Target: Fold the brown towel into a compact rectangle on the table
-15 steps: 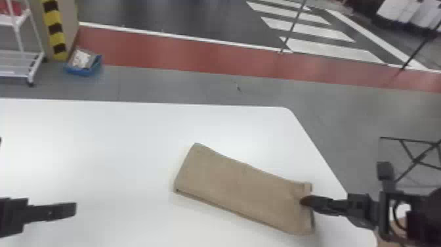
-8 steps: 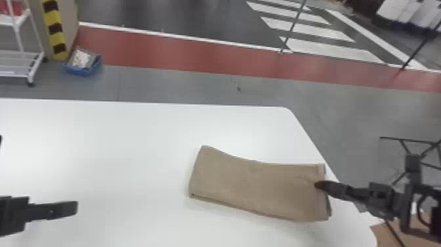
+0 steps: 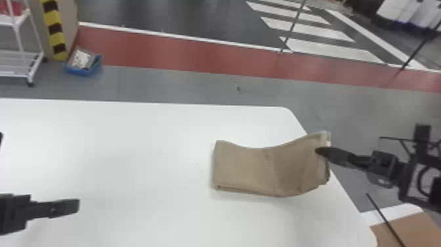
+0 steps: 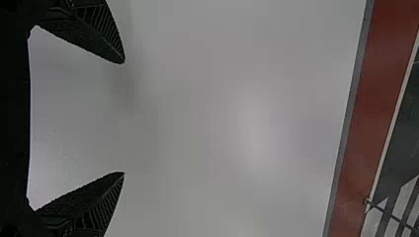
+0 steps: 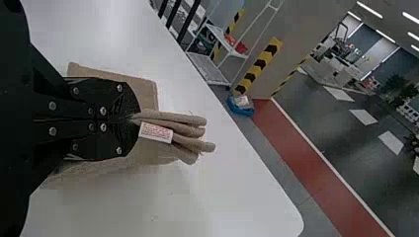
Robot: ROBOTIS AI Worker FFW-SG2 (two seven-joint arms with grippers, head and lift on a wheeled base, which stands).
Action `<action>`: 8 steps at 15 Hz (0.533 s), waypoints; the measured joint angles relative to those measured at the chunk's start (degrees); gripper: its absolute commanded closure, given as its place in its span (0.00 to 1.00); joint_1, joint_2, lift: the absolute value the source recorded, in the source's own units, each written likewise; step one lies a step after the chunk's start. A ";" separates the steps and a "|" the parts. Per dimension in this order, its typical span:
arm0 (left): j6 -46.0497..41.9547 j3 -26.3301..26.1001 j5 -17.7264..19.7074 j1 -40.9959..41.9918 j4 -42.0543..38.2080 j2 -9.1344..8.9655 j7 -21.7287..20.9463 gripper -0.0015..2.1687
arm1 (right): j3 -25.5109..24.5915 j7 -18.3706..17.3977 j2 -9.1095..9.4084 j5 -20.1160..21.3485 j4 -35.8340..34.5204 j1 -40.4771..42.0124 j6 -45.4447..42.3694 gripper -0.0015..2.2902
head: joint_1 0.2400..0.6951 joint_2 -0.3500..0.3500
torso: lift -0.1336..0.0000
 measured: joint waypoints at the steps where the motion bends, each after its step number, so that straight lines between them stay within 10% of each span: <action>1: 0.00 0.14 0.00 0.17 -0.31 0.02 -0.04 0.04 | 1.27 -1.14 0.72 0.00 -0.01 -1.47 0.00 0.65 | 1.00 0.00 | 0.07; 8: 0.00 0.94 0.00 1.66 -2.43 0.35 -0.44 0.04 | 9.48 -3.93 4.77 1.35 0.40 -6.57 0.00 0.65 | 1.00 0.13 | 0.07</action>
